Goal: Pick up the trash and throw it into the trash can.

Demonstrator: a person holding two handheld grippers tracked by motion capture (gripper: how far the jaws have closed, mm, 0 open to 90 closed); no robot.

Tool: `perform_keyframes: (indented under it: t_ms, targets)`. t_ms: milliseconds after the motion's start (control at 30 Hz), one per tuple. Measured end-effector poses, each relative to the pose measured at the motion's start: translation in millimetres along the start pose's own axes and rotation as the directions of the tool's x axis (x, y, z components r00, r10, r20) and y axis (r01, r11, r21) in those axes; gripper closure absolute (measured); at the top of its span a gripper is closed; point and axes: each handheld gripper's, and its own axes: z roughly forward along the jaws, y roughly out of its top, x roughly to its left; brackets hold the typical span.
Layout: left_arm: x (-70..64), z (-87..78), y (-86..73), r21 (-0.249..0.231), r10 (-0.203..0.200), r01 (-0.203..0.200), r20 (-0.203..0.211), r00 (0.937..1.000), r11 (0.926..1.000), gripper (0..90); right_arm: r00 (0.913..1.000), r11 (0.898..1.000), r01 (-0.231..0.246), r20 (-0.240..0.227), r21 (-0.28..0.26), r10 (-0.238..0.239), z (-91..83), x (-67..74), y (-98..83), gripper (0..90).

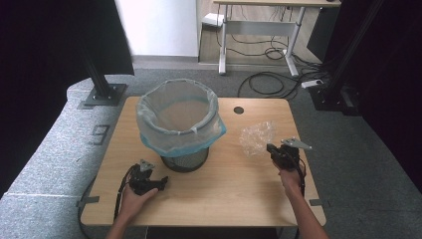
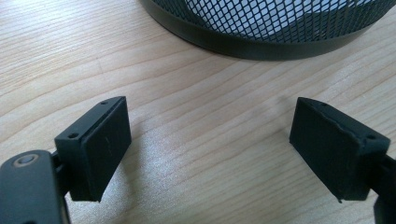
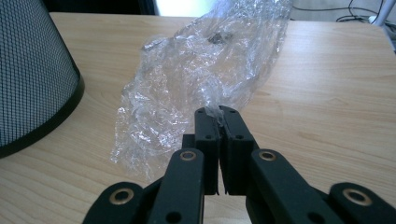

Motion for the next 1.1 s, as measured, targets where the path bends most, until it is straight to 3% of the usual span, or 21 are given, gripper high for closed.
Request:
perform_keyframes:
  t_ms: [467, 867, 1100]
  targets:
    - [0.0, 0.0, 0.0, 0.001, 0.000, 0.000, 0.000, 1.0000, 1.0000, 12.4, 0.9991, 0.997, -0.001, -0.043, -0.081, -0.003, -14.5, 10.7, 15.3, 86.0]
    - [0.0, -0.1, 0.0, 0.001, 0.000, 0.000, 0.000, 1.0000, 1.0000, 12.4, 0.9981, 0.991, -0.040, -0.051, -0.127, 0.034, -26.2, 3.4, 21.6, 86.0]
    - [0.0, 0.0, 0.0, 0.001, 0.000, 0.000, 0.000, 1.0000, 1.0000, 12.4, 0.9975, 0.986, -0.040, -0.064, -0.160, 0.030, -34.4, 5.6, 28.1, 86.0]
